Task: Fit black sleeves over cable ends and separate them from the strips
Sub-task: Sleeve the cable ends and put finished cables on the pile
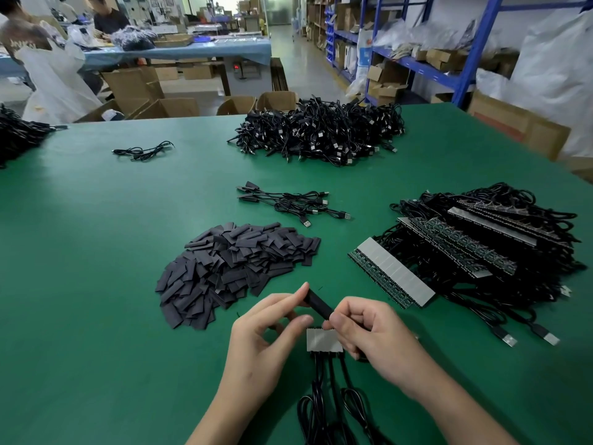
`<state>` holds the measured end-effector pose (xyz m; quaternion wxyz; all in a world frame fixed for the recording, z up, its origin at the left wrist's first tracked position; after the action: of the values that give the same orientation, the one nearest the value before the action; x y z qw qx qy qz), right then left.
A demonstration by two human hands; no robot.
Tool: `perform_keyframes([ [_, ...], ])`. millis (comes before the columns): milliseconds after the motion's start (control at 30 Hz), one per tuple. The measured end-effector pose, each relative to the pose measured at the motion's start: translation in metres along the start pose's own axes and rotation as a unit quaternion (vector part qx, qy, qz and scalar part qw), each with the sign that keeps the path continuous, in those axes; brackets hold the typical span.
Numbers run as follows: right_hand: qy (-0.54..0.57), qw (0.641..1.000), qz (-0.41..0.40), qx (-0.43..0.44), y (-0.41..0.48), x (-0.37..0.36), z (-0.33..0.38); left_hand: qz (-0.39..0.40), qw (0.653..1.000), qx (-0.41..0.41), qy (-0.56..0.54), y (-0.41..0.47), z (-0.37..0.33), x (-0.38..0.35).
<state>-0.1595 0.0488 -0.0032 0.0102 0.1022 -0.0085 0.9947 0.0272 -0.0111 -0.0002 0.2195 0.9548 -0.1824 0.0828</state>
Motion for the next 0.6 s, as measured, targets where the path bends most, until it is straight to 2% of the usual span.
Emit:
perform_keyframes([
  [167,0.022,1.0,0.002,0.007,0.0,-0.002,0.001,0.001,0.999,0.027,-0.043,0.0,-0.003,0.0],
  [267,-0.006,1.0,-0.009,0.017,0.001,-0.003,0.001,-0.038,0.991,0.077,-0.106,0.0,0.001,0.001],
  [400,-0.121,0.991,-0.034,0.041,0.0,-0.004,0.001,-0.077,0.985,0.103,-0.118,0.001,0.005,0.002],
  [600,-0.291,0.953,-0.057,0.066,0.001,0.006,-0.003,-0.154,0.967,0.132,-0.151,0.004,0.013,0.011],
])
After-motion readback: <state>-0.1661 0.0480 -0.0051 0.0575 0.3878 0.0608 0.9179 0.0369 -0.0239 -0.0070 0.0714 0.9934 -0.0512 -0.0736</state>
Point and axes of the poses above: each hand's wrist, its own y-axis towards the middle knuckle, its own x-axis out of the back of the hand, z = x × y, the point moved 2 cm from there along y, towards the middle knuckle, and after that the axes turned 2 degrees about -y, right-handed, at the moved point
